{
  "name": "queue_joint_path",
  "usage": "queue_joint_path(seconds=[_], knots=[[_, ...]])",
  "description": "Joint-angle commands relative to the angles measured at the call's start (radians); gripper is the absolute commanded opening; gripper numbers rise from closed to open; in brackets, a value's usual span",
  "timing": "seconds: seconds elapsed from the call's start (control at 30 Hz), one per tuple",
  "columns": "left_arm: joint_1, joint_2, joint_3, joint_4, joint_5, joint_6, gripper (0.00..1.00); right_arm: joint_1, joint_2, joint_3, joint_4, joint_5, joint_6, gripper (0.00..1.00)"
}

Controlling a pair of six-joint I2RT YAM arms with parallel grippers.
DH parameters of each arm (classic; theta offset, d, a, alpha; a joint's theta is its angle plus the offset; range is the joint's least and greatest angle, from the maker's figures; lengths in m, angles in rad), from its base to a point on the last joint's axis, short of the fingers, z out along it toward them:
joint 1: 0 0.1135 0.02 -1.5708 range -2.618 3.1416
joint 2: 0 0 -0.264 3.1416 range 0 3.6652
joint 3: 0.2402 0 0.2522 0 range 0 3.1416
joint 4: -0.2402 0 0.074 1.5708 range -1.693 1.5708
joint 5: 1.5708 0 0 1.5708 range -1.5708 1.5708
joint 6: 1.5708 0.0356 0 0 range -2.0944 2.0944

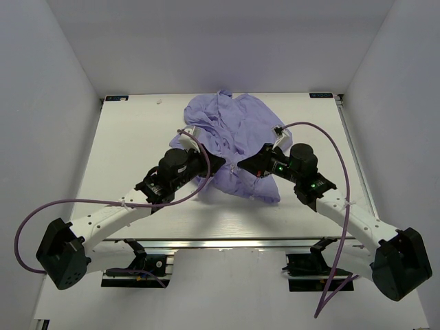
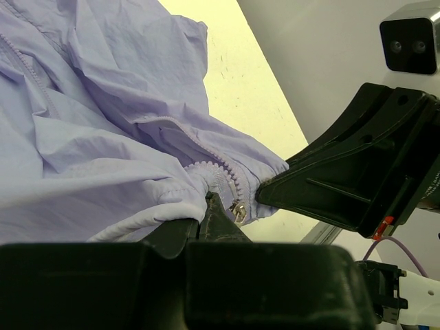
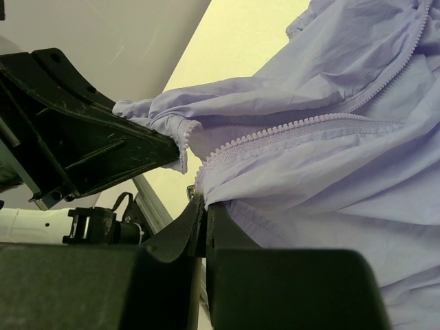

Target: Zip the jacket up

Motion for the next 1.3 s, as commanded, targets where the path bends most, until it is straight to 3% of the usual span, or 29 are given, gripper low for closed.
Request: queue_joint_path(seconds=[0.0,1.27], knots=[[-0.007,-0.024,-0.017,0.02,0.009,-0.008,0.0,-0.002,-0.032,0.008,0.041,-0.02,0.002,0.0],[-0.005,-0.021,-0.052,0.098,0.11,-0.031,0.0,-0.002,-0.008,0.011,0.119,0.018,0.045,0.0]])
